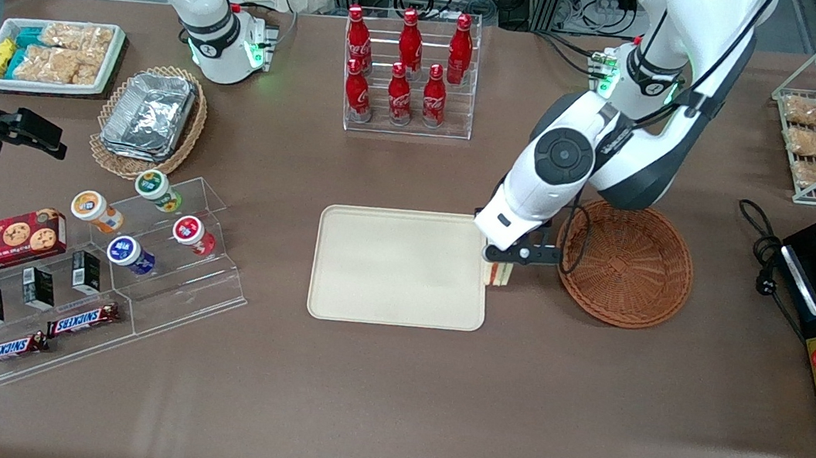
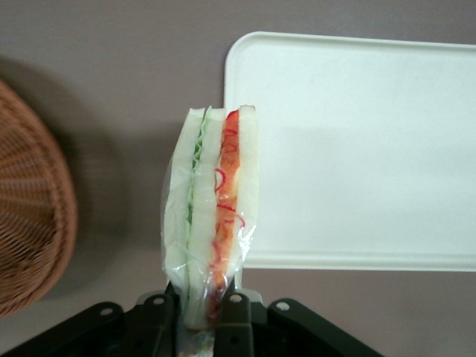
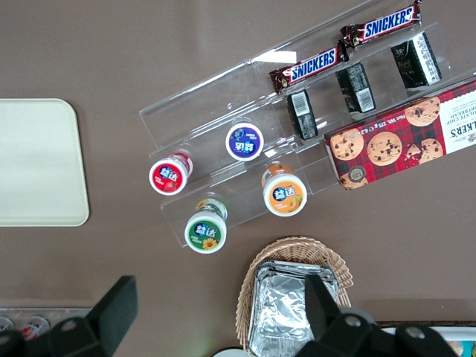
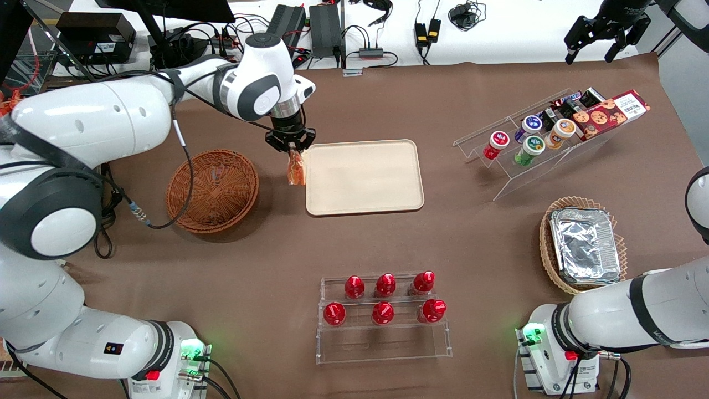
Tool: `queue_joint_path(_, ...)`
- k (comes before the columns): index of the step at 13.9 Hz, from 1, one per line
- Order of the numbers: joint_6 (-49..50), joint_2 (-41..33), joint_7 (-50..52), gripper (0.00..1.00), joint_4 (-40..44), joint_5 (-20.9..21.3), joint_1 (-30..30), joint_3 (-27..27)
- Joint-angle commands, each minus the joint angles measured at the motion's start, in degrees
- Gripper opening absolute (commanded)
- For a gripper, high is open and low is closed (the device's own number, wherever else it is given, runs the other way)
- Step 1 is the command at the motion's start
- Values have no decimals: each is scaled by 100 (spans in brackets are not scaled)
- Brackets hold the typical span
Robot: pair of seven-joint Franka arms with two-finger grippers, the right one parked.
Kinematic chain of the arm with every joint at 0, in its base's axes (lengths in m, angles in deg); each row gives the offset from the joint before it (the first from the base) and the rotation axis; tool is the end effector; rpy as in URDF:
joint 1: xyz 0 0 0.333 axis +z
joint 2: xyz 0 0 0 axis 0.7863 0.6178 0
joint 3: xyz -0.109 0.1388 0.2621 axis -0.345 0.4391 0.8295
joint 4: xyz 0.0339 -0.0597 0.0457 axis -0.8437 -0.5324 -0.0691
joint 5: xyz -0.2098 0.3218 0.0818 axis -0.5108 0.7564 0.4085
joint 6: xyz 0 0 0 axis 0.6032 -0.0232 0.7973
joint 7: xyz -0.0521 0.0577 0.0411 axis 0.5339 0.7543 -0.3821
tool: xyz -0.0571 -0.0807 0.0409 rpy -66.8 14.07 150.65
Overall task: Place sandwich from basket to tray
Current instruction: 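Carry the sandwich with the left gripper over the beige tray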
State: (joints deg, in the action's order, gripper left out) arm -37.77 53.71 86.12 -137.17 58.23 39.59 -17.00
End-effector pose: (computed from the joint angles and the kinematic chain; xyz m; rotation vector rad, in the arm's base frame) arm 0.5132 -0.3553 0.3533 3.0829 0.1146 -0.1825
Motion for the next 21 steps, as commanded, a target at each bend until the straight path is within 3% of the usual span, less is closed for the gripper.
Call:
queue_joint_path(1, -44, 667, 142, 0, 619, 425, -241, 11)
queue_joint_path(4, -71, 1345, 556, 0, 1085, 945, -295, 11)
queue_joint_path(9, -396, 1847, 661, 0, 1420, 981, -418, 37)
queue_joint_path(12, -413, 2075, 941, 0, 1640, 1252, -479, 46)
queue_joint_path(13, -414, 2128, 995, 27, 1640, 1419, -488, 46)
queue_joint_path(14, -414, 2137, 996, 98, 1631, 1577, -480, 38)
queue_joint_path(21, -99, 1734, 1697, 100, 1640, 1508, -453, 11)
